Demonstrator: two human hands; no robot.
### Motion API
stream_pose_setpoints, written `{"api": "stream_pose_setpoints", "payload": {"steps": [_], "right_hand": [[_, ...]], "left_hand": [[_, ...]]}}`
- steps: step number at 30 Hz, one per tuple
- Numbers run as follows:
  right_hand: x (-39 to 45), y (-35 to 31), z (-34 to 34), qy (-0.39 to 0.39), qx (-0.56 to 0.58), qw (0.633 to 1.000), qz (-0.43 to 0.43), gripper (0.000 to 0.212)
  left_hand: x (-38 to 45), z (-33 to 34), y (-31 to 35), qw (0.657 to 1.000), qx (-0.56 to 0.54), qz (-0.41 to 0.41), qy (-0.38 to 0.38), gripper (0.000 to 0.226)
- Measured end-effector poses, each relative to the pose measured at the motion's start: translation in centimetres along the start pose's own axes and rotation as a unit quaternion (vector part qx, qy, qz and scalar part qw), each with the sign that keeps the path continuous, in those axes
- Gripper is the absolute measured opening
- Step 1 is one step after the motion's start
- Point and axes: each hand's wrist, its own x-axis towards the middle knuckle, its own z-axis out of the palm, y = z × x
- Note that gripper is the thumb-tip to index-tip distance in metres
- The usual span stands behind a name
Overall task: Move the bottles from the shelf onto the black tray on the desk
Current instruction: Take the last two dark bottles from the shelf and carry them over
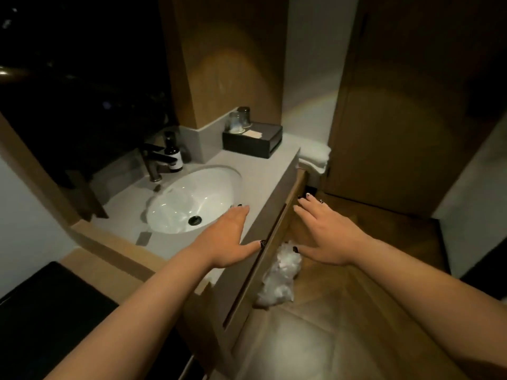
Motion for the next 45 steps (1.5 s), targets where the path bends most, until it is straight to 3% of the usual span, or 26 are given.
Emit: {"api": "stream_pose_setpoints", "payload": {"steps": [11, 24, 33, 39, 45], "right_hand": [[3.6, 12.5, 1.3, -0.008, 0.036, 0.994, 0.103, 0.089], [23.1, 30.4, 1.1, -0.001, 0.094, 0.983, 0.158, 0.090], [30.4, 43.4, 1.9, 0.009, 0.158, 0.968, 0.194, 0.086], [34.8, 55.4, 2.1, 0.027, 0.200, 0.963, 0.176, 0.082], [40.0, 66.0, 1.0, -0.022, 0.185, 0.976, 0.115, 0.078]], "left_hand": [[16.4, 3.1, 5.1, 0.996, -0.040, 0.019, -0.071, 0.093], [42.6, 1.7, 4.5, 0.995, -0.061, 0.013, -0.074, 0.085], [58.3, 3.6, 7.1, 0.994, -0.090, 0.001, -0.067, 0.078], [69.1, 6.7, 10.7, 0.991, -0.115, -0.044, -0.050, 0.077], [77.2, 9.0, 13.7, 0.980, -0.152, -0.125, -0.034, 0.076]]}}
